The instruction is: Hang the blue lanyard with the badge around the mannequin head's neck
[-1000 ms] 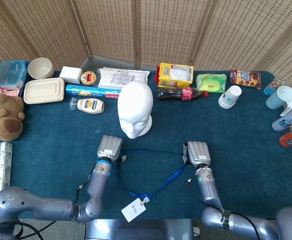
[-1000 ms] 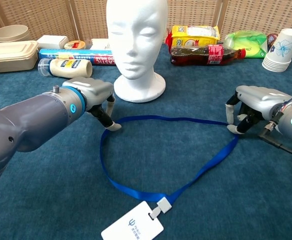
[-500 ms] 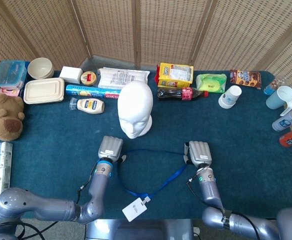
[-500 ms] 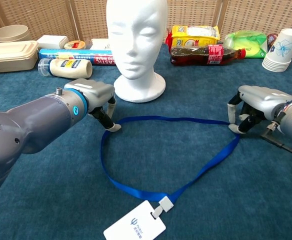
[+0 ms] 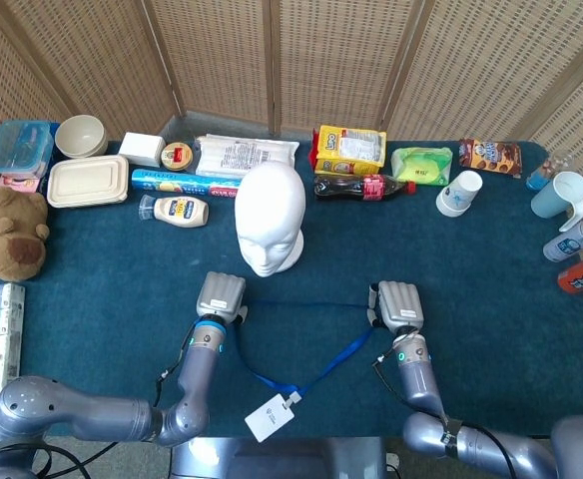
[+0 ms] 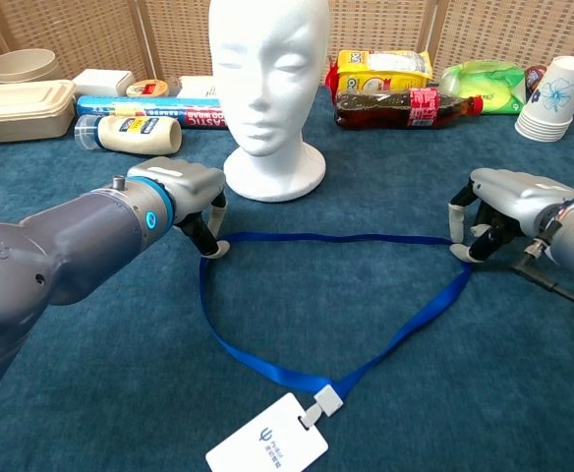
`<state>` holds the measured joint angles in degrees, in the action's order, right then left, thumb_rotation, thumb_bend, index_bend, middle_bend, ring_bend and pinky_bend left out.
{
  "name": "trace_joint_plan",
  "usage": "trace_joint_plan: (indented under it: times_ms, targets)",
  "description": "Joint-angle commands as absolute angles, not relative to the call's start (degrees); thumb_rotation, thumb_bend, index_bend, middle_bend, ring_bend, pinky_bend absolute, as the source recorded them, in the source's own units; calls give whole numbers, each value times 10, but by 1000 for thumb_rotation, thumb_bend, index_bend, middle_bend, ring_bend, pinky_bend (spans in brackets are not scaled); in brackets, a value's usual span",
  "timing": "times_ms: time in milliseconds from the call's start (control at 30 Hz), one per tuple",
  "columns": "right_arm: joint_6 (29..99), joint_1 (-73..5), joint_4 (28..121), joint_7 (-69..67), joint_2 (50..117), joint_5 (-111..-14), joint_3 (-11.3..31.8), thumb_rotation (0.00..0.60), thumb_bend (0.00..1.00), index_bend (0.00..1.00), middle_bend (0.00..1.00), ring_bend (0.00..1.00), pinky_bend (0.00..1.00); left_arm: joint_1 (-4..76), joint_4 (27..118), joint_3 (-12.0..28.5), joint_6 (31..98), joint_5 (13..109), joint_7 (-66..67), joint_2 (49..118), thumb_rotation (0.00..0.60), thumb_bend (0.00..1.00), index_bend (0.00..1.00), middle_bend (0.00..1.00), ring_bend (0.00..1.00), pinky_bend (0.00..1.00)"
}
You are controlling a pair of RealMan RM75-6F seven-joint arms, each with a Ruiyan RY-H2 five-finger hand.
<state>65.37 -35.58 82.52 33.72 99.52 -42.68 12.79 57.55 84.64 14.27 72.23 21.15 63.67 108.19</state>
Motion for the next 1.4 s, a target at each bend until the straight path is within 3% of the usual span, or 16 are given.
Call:
trace_joint_plan:
  times_ms: [33, 900, 1400]
  targets:
    - [654, -355, 825, 337, 996, -426, 128, 600, 555, 670, 1000, 1000, 1000, 575, 846, 144, 722, 212, 637, 1082, 466, 395, 597, 1000, 1000, 1000]
    - [652, -344, 868, 287, 975, -446, 145, 600, 562, 682, 1000, 1000, 1000, 556, 833, 136, 719, 223, 627, 1079, 511, 432, 669, 1000, 1000, 1000]
    - [651, -323, 952, 200, 937, -521, 141, 600, 571, 694, 1000, 1000, 1000, 502, 887, 116, 733, 322, 537, 1022, 518, 432, 681, 1000, 1000, 1000]
